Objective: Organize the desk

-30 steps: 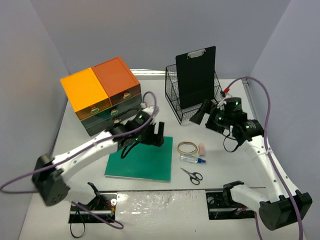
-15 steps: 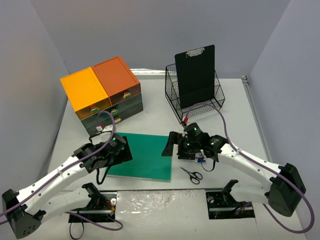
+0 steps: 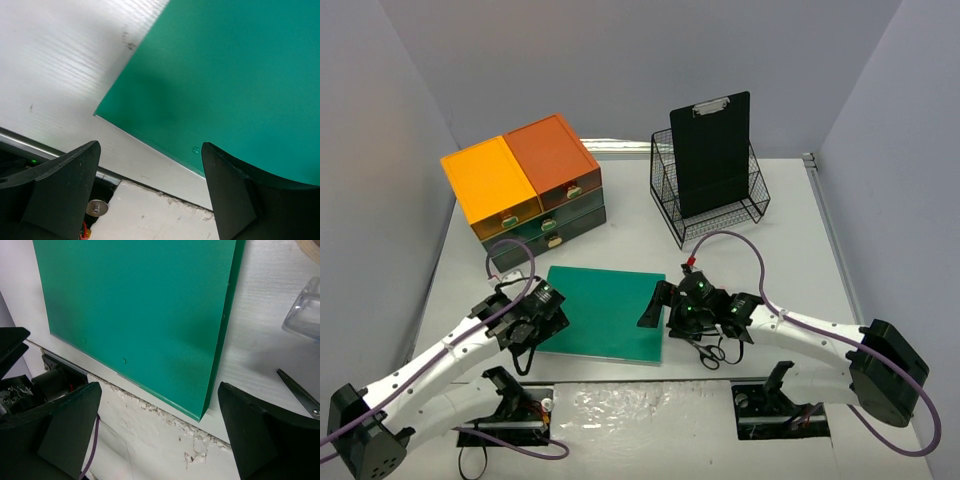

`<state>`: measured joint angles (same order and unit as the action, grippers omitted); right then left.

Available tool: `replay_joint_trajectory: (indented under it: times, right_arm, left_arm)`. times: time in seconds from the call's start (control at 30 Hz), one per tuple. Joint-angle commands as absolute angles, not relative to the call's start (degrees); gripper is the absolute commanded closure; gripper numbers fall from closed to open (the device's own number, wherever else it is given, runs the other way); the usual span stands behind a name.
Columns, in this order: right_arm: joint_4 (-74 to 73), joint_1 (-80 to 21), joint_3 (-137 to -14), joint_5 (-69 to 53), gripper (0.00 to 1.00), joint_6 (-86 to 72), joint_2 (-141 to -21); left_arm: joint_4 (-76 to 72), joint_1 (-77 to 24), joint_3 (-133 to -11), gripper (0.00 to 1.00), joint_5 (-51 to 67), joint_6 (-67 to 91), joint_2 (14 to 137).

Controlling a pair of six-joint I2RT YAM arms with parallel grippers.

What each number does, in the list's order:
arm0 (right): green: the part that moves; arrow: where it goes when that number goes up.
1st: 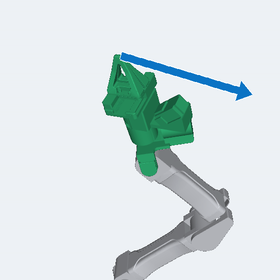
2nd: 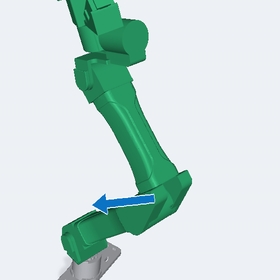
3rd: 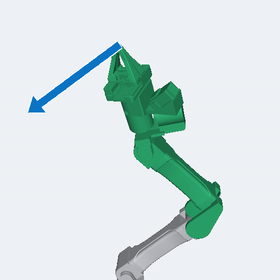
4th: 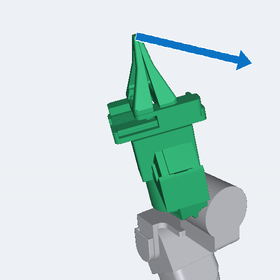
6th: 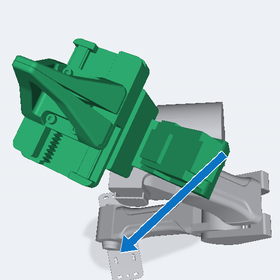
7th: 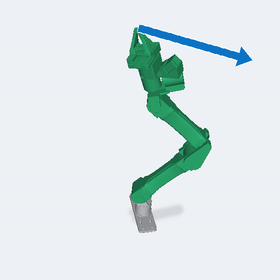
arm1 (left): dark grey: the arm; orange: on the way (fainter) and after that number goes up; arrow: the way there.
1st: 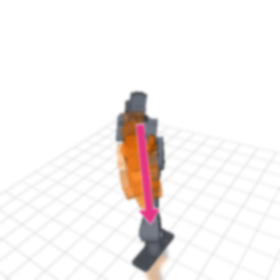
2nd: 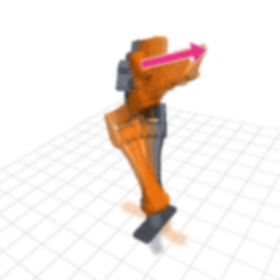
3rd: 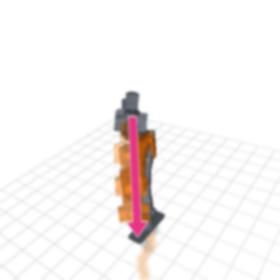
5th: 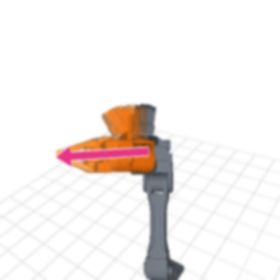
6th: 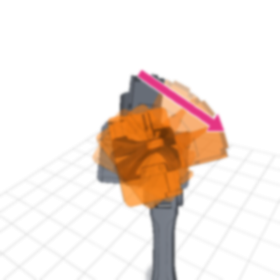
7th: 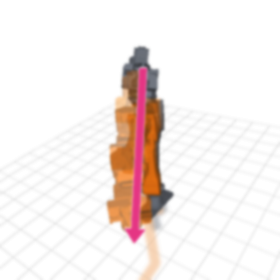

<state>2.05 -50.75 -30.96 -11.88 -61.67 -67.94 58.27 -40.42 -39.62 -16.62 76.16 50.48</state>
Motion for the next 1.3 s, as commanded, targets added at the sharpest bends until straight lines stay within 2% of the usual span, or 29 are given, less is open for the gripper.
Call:
replay_joint_trajectory:
  times: [0.0,0.13,0.37,0.5,1.03,1.27]
  right_arm:
    - [4.92,-51.33,-30.59,-9.14,0.00,-64.22,-67.33]
    - [5.01,-51.42,-29.83,-9.23,0.00,-64.70,-67.45]
    - [6.59,-51.42,-28.59,-10.21,0.00,-64.29,-69.01]
    - [8.59,-51.50,-27.52,-11.15,0.00,-64.43,-70.12]
    - [23.06,-51.59,-24.42,-16.50,0.00,-65.74,-77.92]
    - [22.30,-51.86,-26.36,-16.44,0.00,-65.44,-78.76]
  left_arm:
    - [58.14,-33.09,-40.42,0.21,-16.37,76.45,51.91]
    - [53.54,-24.25,-41.54,0.21,-13.38,68.33,55.00]
    - [42.00,-16.19,-41.93,0.21,-3.44,57.60,64.46]
    - [38.51,-15.12,-41.58,0.21,-0.45,54.58,68.28]
    - [36.58,-13.62,-36.59,0.21,1.66,52.38,68.55]
    - [35.12,-13.62,-35.38,0.23,3.51,52.43,69.08]
